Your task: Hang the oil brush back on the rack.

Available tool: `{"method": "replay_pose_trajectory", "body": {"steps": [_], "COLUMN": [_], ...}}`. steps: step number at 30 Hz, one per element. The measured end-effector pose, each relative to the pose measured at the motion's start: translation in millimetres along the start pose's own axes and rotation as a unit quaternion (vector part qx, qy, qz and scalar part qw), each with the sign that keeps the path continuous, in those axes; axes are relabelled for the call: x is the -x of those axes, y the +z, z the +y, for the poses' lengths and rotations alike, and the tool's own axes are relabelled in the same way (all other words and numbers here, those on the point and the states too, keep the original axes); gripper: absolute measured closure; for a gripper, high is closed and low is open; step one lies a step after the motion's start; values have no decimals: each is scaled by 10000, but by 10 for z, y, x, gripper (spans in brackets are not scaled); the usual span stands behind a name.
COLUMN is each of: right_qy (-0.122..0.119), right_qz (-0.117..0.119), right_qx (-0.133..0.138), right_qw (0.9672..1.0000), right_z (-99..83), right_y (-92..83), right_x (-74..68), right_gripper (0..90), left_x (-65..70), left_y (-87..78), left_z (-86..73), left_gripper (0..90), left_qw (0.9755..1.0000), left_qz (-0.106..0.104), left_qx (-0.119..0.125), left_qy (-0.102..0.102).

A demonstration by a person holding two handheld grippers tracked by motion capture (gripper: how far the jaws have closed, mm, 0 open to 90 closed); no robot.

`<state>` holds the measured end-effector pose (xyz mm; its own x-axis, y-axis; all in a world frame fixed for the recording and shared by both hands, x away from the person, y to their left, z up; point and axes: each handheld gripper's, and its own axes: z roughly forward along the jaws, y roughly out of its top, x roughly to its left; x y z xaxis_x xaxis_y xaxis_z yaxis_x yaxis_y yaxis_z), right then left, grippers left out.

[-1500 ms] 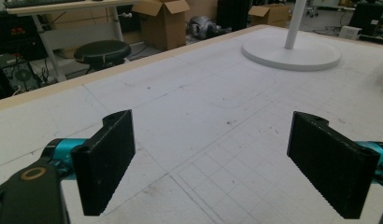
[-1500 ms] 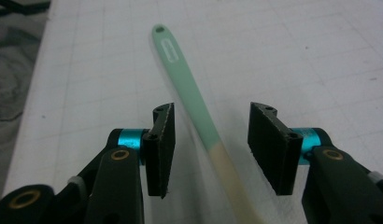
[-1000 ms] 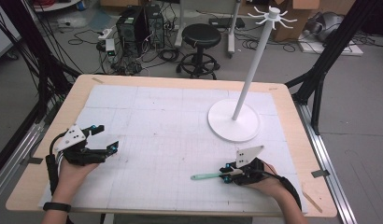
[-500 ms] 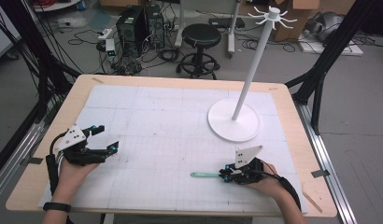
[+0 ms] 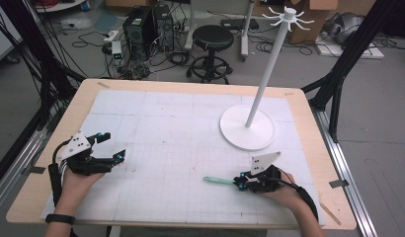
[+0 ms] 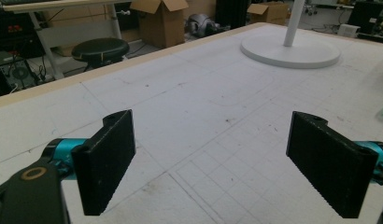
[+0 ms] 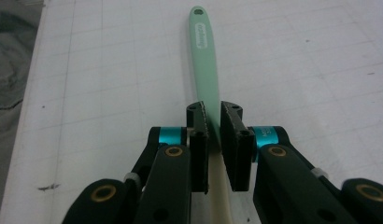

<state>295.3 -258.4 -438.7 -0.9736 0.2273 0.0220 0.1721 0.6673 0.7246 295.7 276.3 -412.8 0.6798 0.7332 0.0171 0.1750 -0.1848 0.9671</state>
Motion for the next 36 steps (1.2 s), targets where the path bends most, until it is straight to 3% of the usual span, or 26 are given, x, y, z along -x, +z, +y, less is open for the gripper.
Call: {"method": "replay_pose_trajectory", "body": {"steps": [5, 12, 15, 18, 25, 29, 30, 33, 36], "right_qy": [176, 256, 333, 432, 570, 613, 657, 787, 889], "right_qz": [-161, -585, -838, -1086, -1652, -1966, -2083, -2248, -2484], "right_qx": [276, 638, 842, 1128, 1602, 1853, 1976, 2237, 2484], "right_qw": [9993, 9959, 9924, 9867, 9715, 9609, 9556, 9451, 9321], "right_z": [3, 29, 57, 89, 194, 248, 260, 282, 320], "right_y": [-114, -287, -386, -524, -844, -1024, -1089, -1246, -1430], "right_x": [20, 49, 53, 62, 88, 93, 97, 111, 130], "right_gripper": [823, 823, 823, 823, 823, 824, 823, 823, 823], "left_x": [-11, -16, -14, -15, -24, -26, -24, -22, -20], "left_y": [-8, -8, -13, -17, -28, -28, -27, -27, -28], "left_z": [-2, -8, -7, -5, -3, -5, -6, -4, -3], "left_gripper": [161, 161, 161, 161, 159, 159, 159, 159, 159], "left_qw": [10000, 10000, 10000, 10000, 10000, 10000, 10000, 10000, 10000], "left_qz": [44, 50, 45, 39, 54, 61, 65, 39, 26], "left_qx": [7, -10, 17, 28, 52, 39, 40, 50, 90], "left_qy": [21, 20, 2, 10, 20, 21, 17, 15, 8]}}
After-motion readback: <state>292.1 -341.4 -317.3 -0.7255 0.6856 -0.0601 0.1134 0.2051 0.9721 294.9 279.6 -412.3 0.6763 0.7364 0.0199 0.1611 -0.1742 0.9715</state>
